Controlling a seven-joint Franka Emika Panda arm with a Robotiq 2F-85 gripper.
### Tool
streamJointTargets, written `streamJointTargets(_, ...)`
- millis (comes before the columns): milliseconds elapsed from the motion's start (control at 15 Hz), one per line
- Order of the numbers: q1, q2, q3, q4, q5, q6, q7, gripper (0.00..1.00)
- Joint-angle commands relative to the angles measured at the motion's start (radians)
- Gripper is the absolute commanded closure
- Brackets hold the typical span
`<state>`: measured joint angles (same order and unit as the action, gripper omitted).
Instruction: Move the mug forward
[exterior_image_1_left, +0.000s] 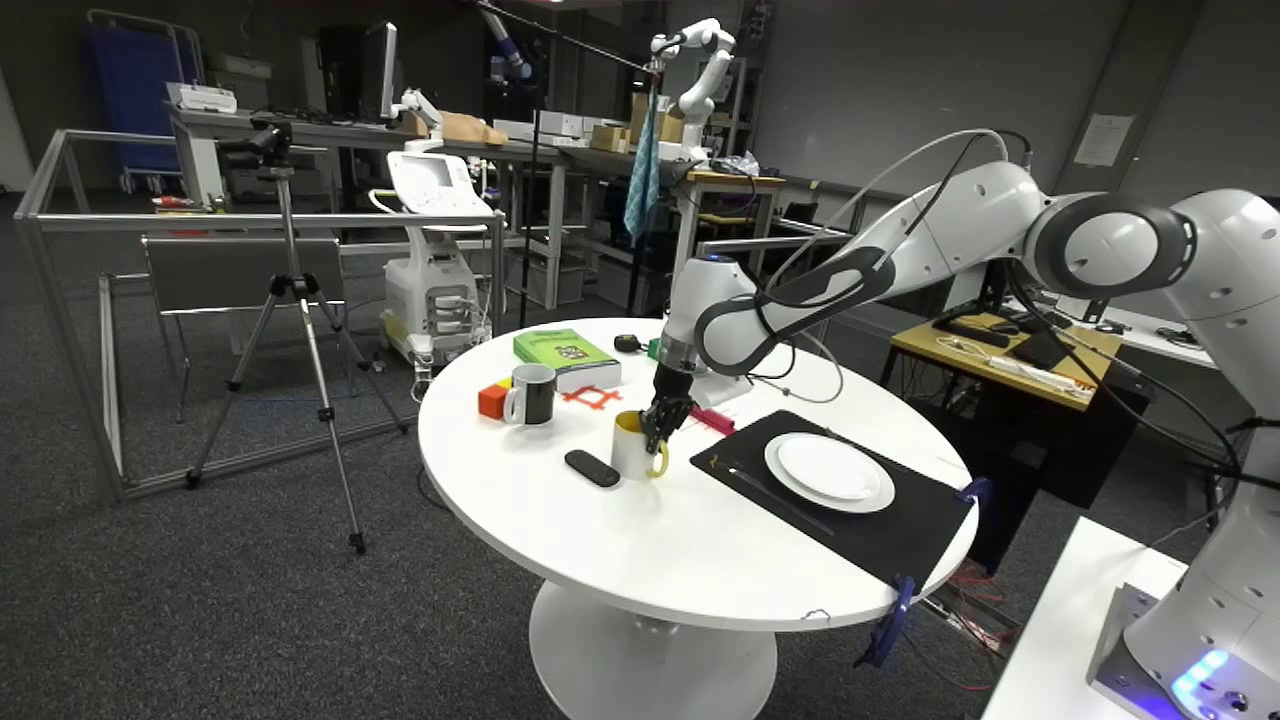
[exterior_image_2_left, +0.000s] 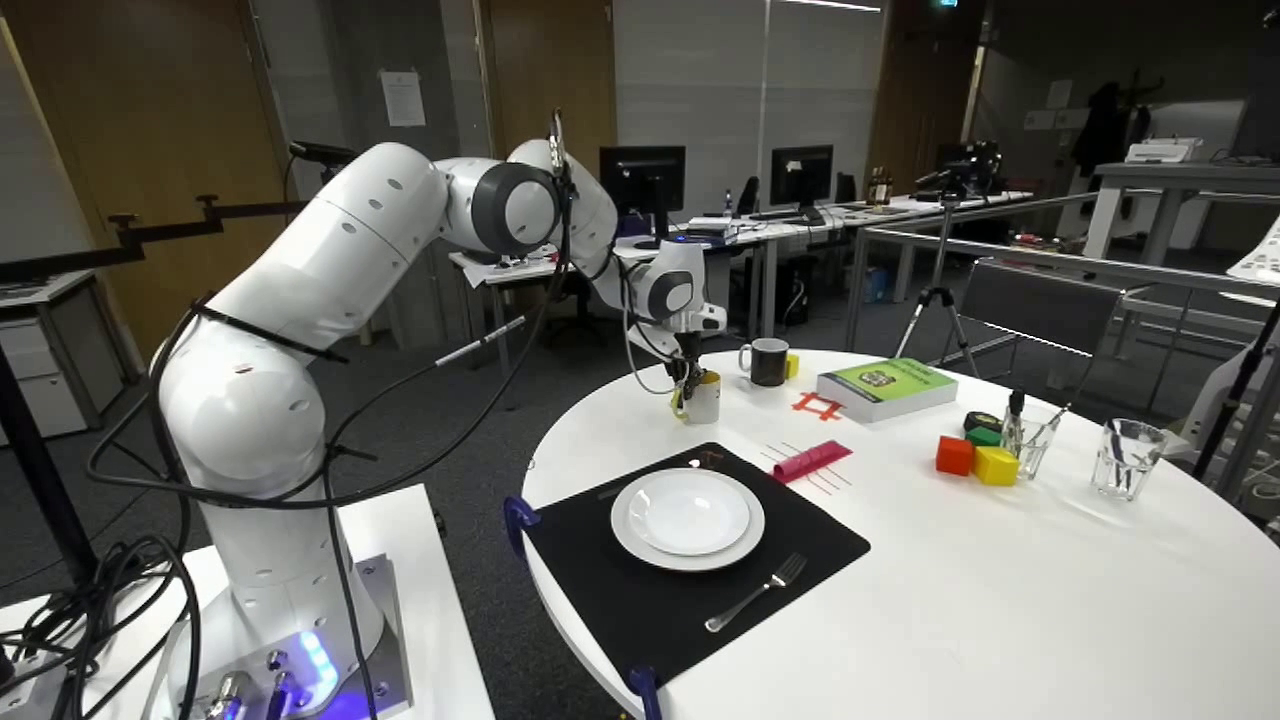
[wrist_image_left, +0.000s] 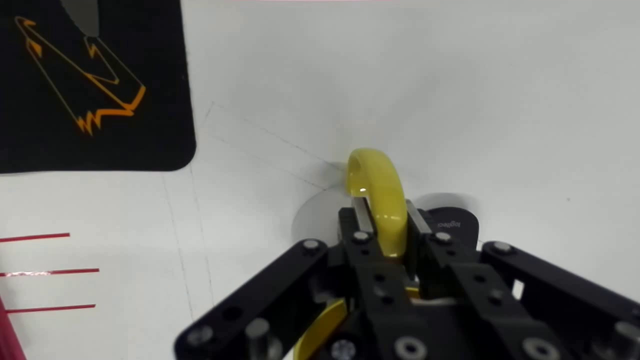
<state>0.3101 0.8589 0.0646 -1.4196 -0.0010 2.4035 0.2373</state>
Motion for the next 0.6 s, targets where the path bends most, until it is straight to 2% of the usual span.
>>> streamJointTargets(0,0.025,-0.031,-0.013,-0.015,-0.012,-0.001,0.046,0.95)
streamJointTargets(267,0.046,-0.092,-0.008,-0.070,-0.015,-0.012,0.056,0.95)
streamJointTargets(533,0.090,-0.172,-0.028,-0.158,-0.036,-0.032,0.124,0.95)
